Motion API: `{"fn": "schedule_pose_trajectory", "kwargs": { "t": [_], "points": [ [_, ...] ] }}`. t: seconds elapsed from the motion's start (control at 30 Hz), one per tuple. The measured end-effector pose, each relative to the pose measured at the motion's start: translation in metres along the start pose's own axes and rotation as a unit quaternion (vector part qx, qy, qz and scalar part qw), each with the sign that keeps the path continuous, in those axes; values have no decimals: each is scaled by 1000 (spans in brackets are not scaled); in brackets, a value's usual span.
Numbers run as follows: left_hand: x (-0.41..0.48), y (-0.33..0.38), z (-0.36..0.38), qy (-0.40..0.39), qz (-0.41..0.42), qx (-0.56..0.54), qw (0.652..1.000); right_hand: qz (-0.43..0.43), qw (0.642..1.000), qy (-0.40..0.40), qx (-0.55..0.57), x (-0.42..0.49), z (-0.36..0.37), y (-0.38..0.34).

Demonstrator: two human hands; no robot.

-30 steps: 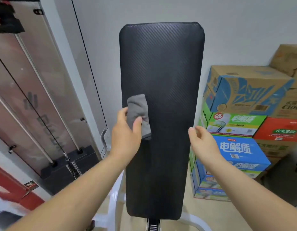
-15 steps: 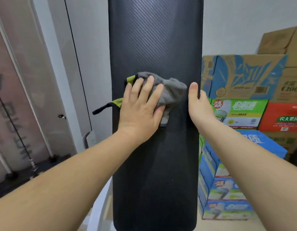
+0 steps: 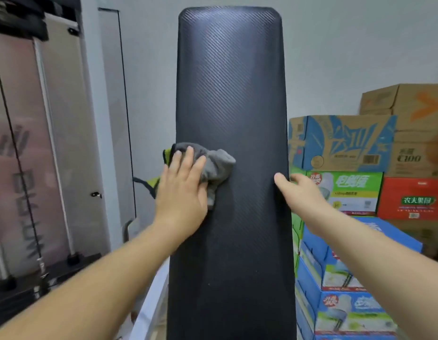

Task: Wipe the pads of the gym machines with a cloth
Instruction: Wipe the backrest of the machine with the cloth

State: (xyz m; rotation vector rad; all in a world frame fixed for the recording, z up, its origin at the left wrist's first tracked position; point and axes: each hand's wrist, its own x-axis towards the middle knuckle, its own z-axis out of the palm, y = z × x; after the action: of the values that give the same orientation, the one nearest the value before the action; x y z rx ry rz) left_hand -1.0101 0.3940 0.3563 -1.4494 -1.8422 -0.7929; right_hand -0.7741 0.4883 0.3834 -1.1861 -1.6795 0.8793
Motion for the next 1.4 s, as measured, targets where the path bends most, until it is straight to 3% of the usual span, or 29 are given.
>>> {"fn": "schedule_pose_trajectory", "kwargs": {
  "t": [0.03, 0.1, 0.2, 0.27, 0.43, 0.57, 0.73, 0.87, 1.0, 1.07, 1.13, 1.2, 1.3, 1.4],
  "points": [
    [-23, 13, 7, -6, 11, 2, 1000, -11, 1000, -6, -2, -3, 3, 4],
    [-72, 26, 18, -40, 124, 36, 991, -35, 999, -15, -19, -6, 6, 12],
    [-74, 11, 16, -84, 282, 92, 951, -33, 999, -19, -14, -8, 0, 22],
    [-26, 10, 8, -44, 275, 117, 953, -38, 999, -18, -1, -5, -6, 31],
    [99, 72, -6, -12, 71, 70, 995, -35, 998, -45, -19, -5, -13, 46],
    [110, 106, 5, 9, 51, 53, 997, -34, 998, -27, -39, 7, -15, 46],
    [-11, 116, 43, -15, 184, 49, 982, 39, 989, -7, 140, -18, -16, 61],
    [-128, 110, 72, -77, 238, 55, 967, 13, 999, 10, -40, -52, -17, 108],
    [-117, 59, 55, -96, 412, 128, 897, -13, 994, -50, -96, -82, -7, 145],
    [-81, 32, 38, -40, 339, 138, 930, -19, 997, -35, -63, -89, 1, 147],
    [-67, 15, 28, -7, 166, 93, 982, -16, 999, -35, -36, -91, 11, 146],
    [-84, 17, 34, 7, 57, 41, 998, -21, 999, -20, -33, -92, 19, 146],
    [-144, 27, 55, 3, 40, 16, 999, -10, 1000, 10, -23, -91, 27, 148],
    [-225, 21, 77, -43, 117, 45, 991, -9, 1000, 12, -14, -94, 29, 152]
  ]
}}
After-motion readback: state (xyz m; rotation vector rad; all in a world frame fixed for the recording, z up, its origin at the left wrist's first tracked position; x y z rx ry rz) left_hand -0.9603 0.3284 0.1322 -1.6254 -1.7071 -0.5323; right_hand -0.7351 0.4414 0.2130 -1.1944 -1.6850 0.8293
